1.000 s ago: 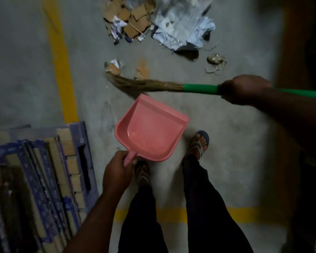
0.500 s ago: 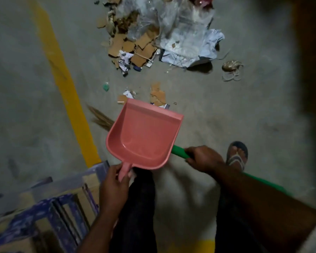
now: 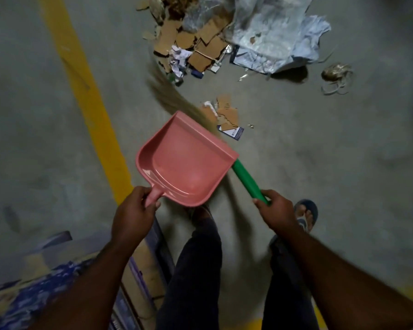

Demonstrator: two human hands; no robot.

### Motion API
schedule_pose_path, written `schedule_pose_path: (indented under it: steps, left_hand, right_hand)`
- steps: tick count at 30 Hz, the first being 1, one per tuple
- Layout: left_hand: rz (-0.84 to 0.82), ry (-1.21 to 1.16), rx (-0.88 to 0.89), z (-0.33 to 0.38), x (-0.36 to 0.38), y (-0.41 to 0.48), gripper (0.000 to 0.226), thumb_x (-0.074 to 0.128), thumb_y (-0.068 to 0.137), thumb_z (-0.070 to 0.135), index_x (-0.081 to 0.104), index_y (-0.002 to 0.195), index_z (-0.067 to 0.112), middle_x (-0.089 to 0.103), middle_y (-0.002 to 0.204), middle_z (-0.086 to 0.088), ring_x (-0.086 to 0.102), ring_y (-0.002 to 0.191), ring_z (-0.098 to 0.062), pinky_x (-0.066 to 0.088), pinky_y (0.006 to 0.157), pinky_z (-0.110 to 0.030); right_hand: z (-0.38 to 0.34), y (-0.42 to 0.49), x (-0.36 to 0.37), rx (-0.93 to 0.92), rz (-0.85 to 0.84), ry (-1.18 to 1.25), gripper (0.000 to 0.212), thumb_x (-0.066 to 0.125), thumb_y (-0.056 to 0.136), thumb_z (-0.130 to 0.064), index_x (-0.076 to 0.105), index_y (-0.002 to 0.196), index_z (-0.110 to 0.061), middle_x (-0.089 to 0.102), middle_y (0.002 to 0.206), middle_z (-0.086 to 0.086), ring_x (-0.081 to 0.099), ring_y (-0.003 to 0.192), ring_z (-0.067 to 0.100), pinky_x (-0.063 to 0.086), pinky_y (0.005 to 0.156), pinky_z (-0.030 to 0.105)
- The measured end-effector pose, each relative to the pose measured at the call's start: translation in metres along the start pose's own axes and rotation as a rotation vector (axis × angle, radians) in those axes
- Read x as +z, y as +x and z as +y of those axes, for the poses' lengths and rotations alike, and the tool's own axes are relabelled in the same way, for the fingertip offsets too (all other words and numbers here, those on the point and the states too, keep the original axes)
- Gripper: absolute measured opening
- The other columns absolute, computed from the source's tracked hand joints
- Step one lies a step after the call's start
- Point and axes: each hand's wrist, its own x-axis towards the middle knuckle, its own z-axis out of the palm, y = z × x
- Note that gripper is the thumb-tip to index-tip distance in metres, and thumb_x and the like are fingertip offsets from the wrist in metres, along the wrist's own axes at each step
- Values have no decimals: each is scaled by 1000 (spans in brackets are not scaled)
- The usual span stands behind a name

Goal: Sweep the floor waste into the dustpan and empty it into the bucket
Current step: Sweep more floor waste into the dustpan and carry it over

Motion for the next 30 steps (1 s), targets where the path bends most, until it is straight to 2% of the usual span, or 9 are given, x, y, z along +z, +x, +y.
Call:
schedule_pose_path:
  steps: [3,7,11,13,15,18,23,26,30]
  left_hand:
    - [-16,-38,47,8,21,-8,24,73,86,27,60,107,25,70,97,2,65,88,-22,50,70,-37]
    - [-12,-86,44,14,53,-24,23,72,88,26,60,108,25,69,93,4,64,85,-20,45,65,-34]
    - [55,-135,-28,17,94,-43,27,73,87,23,61,111,25,70,100,2,65,92,-23,48,71,-37]
    - [74,-174,-99,16,120,-56,28,72,87,25,59,111,29,70,103,3,66,95,-25,52,77,-41]
    - [64,-239,-165,15,147,-66,31,70,83,37,55,110,34,70,99,7,67,94,-23,53,81,-44]
    - [51,-257,-207,13,182,-69,36,65,77,50,57,109,35,71,95,10,67,92,-21,54,81,-43]
    - [84,-254,-227,13,213,-67,26,74,86,24,62,109,25,66,92,7,61,88,-17,41,71,-30]
    - [96,-265,-258,4,220,-68,26,74,86,22,61,109,20,66,95,5,60,88,-17,38,71,-28]
    - [111,-242,-280,-4,213,-51,21,72,87,26,57,102,27,66,93,3,63,90,-24,46,75,-35]
  right_hand:
    - [51,-10,-23,1,58,-86,55,53,86,-67,54,128,-31,65,111,17,60,108,40,49,92,43]
    - [103,-28,-49,-93,15,-182,51,63,91,-38,51,138,-22,64,125,20,62,111,41,52,84,45]
    - [140,-16,-60,-208,1,-334,58,72,86,-28,53,139,-13,68,118,22,68,95,43,54,71,43]
    - [157,7,-63,-204,-11,-382,54,71,86,-29,56,136,-14,69,116,21,68,96,42,54,73,43]
    - [169,31,-70,-180,2,-375,47,68,87,-31,58,131,-18,70,112,17,68,98,37,53,78,42]
    - [177,67,-80,-187,75,-330,42,67,88,-30,59,128,-19,71,112,15,68,100,34,53,82,39]
    - [168,104,-108,-316,176,-273,43,72,86,-30,62,126,-17,72,111,14,69,101,33,55,84,42]
    - [161,107,-125,-384,203,-303,43,74,84,-32,65,124,-20,73,110,11,70,98,32,56,82,43]
    - [163,100,-146,-437,282,-274,43,77,82,-28,67,122,-17,74,107,11,71,95,30,55,82,41]
